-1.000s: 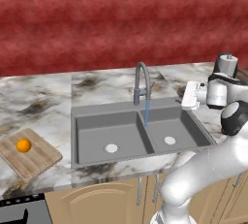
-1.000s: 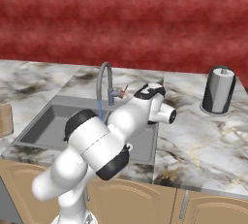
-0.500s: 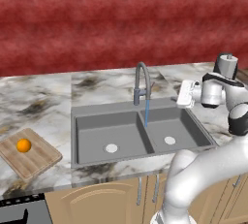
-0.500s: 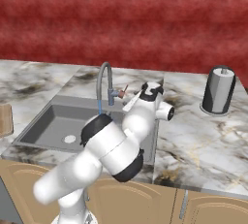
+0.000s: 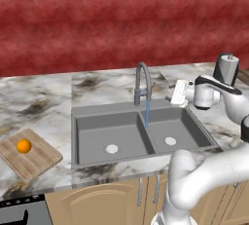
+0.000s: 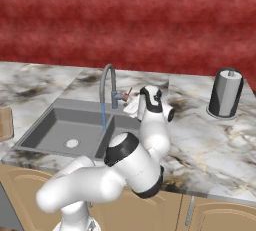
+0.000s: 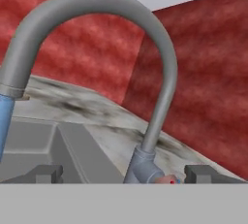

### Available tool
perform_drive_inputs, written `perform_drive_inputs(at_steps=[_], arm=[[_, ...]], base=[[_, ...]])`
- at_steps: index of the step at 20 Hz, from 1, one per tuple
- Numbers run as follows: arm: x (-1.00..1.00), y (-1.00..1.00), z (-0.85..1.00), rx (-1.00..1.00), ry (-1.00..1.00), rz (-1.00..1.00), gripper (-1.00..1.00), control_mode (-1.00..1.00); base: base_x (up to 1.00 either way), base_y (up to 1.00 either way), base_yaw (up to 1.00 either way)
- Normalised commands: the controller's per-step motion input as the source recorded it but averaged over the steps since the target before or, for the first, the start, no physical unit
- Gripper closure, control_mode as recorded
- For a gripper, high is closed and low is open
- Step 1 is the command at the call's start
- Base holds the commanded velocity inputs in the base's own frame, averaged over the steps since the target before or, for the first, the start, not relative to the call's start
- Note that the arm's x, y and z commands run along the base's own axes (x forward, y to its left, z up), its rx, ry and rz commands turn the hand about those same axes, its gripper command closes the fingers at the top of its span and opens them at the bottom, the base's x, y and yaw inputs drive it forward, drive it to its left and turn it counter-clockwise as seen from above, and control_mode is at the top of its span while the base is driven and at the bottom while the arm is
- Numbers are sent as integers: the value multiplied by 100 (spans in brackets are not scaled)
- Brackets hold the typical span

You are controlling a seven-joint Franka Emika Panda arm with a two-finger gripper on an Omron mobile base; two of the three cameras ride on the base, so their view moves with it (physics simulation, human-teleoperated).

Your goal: Pick the orange from the sink and place it on the cutting board to airdry. Then turn off the sink faucet.

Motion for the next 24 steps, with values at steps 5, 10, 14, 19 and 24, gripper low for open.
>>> perform_drive_inputs(at_steps=[5, 10, 14, 19, 24], arm=[[25, 9, 0, 0, 8, -6, -100, -100], [35, 0, 0, 0, 16, -3, -100, -100], [36, 1, 0, 0, 16, 0, -100, -100], [28, 0, 0, 0, 17, -1, -100, -100], [21, 0, 0, 0, 15, -1, -100, -100]], base=[[0, 0, 0], [0, 0, 0], [0, 0, 0], [0, 0, 0], [0, 0, 0]])
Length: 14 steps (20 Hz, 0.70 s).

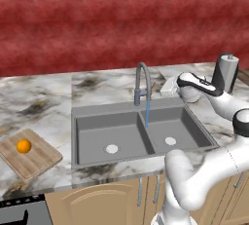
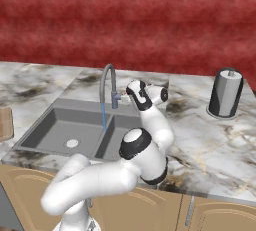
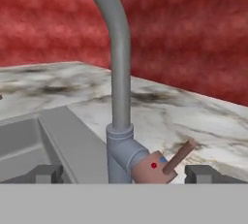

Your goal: Pick the orange from the sink and place it on the cutting board to airdry. Then turn off the sink faucet.

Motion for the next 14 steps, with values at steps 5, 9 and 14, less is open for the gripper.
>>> perform_drive_inputs(at_steps=[5, 9, 14], arm=[[28, 0, -4, 0, 14, 0, -100, -100], [24, 0, -13, 0, 11, 0, -100, -100], [24, 0, -19, 0, 9, 0, -100, -100]], base=[[0, 0, 0], [0, 0, 0], [0, 0, 0]])
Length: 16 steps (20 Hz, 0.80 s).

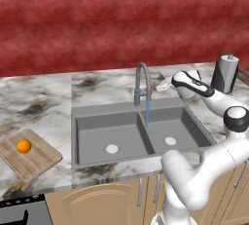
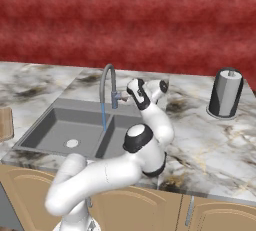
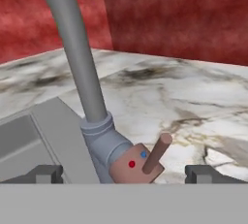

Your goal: Pick the orange from the sink and place it on the cutting board to airdry. Then turn off the sink faucet.

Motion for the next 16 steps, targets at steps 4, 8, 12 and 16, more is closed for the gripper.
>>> perform_drive_inputs(at_steps=[4, 8, 12, 16], arm=[[24, 0, -26, 1, 4, 6, -100, -100], [23, 0, -17, 5, 0, 19, -100, -100], [27, 0, -1, 7, -2, 33, -100, -100], [37, 0, 2, 7, -6, 40, -100, -100]], base=[[0, 0, 0], [0, 0, 0], [0, 0, 0], [0, 0, 0]])
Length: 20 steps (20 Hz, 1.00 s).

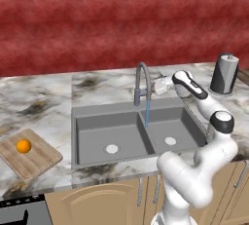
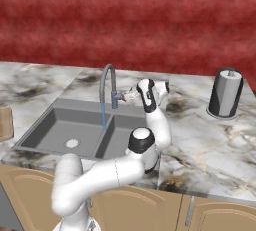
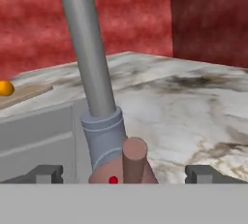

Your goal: Pick the orange from the sink and place it on the cutting board to airdry. Then turn off the sink faucet.

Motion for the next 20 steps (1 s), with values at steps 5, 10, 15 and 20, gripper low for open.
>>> perform_drive_inputs(at_steps=[5, 10, 15, 20], arm=[[35, 11, 12, 2, -12, 42, -100, -100], [31, 42, 11, 0, -15, 38, -100, -100], [28, 96, 35, -13, -15, 18, -100, -100], [26, 100, 50, -28, -19, 0, -100, -100]], base=[[0, 0, 0], [0, 0, 0], [0, 0, 0], [0, 0, 0]])
